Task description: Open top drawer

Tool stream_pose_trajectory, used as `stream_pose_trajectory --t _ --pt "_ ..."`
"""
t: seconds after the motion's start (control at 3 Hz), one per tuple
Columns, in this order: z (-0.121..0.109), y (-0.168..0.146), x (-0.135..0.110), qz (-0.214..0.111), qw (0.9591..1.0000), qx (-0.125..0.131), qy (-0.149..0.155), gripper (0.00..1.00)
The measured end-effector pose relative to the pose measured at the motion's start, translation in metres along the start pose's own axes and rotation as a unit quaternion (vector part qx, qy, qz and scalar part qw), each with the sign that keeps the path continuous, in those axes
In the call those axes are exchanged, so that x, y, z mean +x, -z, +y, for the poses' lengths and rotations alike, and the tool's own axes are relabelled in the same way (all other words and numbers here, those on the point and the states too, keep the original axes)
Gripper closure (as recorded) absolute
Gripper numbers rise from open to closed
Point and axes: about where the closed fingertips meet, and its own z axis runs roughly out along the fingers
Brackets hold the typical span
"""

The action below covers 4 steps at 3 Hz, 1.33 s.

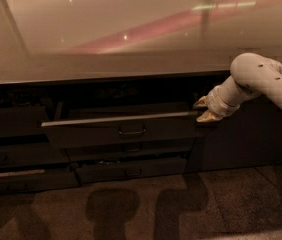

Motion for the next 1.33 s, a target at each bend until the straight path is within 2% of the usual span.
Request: stream_pose_trajectory --t 1.33 --pt "0.0135 0.0025 -0.0012 -0.002 1.0000 -0.002 0.004 1.00"
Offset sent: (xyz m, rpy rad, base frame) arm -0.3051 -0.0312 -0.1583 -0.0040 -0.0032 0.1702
